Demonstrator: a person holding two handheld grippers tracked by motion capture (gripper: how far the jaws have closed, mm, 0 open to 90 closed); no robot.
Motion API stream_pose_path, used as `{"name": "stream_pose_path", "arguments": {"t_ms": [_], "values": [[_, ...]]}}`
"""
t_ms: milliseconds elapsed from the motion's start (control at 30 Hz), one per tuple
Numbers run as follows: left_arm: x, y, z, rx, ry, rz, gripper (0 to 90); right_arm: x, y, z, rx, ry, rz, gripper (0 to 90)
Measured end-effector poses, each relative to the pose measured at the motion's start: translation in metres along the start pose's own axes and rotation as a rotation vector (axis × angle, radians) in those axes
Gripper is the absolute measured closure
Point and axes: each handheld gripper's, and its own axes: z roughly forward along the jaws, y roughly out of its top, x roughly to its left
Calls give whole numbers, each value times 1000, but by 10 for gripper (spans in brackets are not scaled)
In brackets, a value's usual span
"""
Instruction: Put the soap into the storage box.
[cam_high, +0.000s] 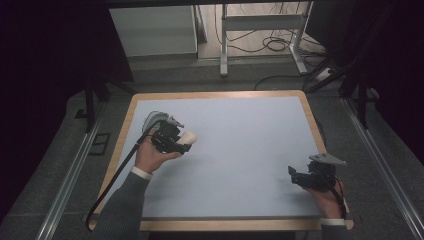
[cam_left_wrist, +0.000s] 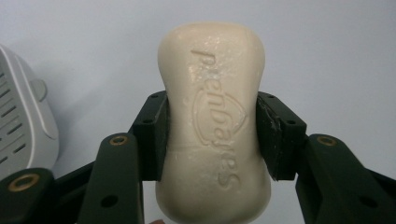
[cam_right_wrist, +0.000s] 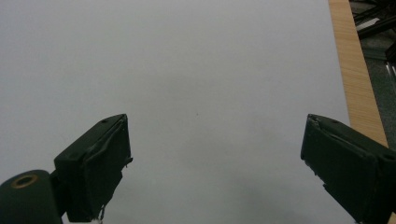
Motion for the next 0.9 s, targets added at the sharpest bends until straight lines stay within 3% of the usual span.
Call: {"name": "stream_pose_path", "arguments": {"t_ms": [667,900], "values": [[26,4,-1,9,34,-44,494,-1,-1,1,6,-5,5,80],[42,5,-5,10,63,-68,494,-1,-1,1,4,-7,5,80]]}}
